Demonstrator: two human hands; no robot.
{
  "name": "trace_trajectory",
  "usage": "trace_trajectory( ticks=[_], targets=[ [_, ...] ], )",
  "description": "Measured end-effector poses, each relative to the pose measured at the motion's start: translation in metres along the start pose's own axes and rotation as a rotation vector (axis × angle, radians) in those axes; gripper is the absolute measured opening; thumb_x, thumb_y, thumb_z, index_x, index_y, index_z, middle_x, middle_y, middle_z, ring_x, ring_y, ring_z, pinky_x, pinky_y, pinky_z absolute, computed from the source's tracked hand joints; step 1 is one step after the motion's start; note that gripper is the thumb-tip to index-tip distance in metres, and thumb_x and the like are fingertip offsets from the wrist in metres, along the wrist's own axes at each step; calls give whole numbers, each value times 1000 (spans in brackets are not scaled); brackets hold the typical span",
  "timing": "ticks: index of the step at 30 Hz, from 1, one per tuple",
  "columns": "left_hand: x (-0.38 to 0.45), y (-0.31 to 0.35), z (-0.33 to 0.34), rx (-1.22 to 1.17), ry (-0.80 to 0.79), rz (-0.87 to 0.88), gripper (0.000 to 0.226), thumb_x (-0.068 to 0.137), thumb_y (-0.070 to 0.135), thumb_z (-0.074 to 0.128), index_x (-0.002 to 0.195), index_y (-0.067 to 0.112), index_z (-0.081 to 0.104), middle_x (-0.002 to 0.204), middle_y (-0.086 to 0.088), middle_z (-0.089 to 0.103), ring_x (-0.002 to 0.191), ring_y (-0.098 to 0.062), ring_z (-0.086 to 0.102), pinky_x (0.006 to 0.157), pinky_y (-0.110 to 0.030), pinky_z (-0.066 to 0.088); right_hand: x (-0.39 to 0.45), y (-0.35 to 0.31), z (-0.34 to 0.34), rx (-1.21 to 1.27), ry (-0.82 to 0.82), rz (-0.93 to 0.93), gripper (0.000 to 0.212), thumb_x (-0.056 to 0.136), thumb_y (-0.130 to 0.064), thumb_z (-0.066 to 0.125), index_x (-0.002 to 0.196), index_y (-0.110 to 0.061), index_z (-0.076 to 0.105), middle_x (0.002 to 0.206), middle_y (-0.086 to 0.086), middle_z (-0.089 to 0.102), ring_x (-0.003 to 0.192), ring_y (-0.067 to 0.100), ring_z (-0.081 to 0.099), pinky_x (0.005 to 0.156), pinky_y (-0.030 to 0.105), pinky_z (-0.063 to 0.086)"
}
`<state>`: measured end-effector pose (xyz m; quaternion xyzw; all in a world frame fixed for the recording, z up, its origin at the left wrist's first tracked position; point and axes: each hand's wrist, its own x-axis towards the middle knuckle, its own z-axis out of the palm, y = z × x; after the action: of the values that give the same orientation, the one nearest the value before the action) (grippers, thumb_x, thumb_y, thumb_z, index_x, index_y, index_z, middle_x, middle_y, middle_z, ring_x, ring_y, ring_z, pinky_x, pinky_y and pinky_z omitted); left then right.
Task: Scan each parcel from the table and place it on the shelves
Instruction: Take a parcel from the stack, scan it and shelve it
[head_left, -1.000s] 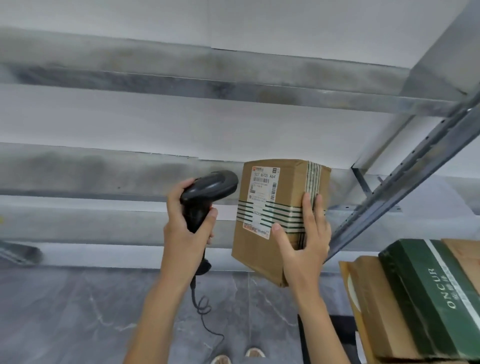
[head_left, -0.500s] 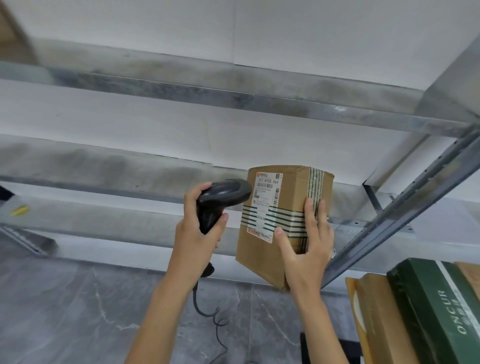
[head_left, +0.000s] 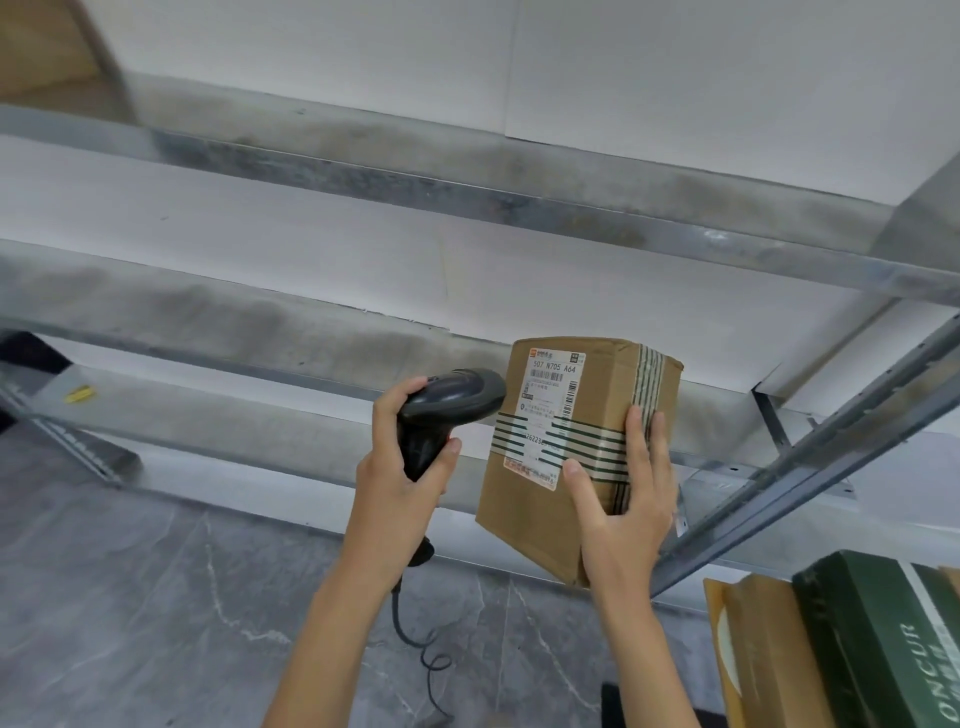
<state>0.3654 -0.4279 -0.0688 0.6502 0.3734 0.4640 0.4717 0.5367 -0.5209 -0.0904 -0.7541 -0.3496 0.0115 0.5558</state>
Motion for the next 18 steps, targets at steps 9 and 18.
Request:
trace_trajectory(
  ticks=[9, 18],
  targets=[
    [-32, -4, -29, 76, 295, -54, 64, 96, 10, 67, 127, 59, 39, 101, 26, 65, 61, -16, 64, 60, -23, 56, 7, -6, 16, 197, -253, 28, 76, 78, -52, 65, 144, -60, 28, 162, -23, 20, 148, 3, 22, 123, 53, 22],
    [-71, 24, -74, 110, 608, -12, 62, 97, 4, 63, 128, 53, 40, 99, 4, 66, 57, -21, 62, 59, -26, 56, -1, -37, 39, 572, -527, 210, 86, 69, -57, 72, 148, -52, 39, 159, -12, 37, 143, 17, 41, 113, 56, 41]
  ],
)
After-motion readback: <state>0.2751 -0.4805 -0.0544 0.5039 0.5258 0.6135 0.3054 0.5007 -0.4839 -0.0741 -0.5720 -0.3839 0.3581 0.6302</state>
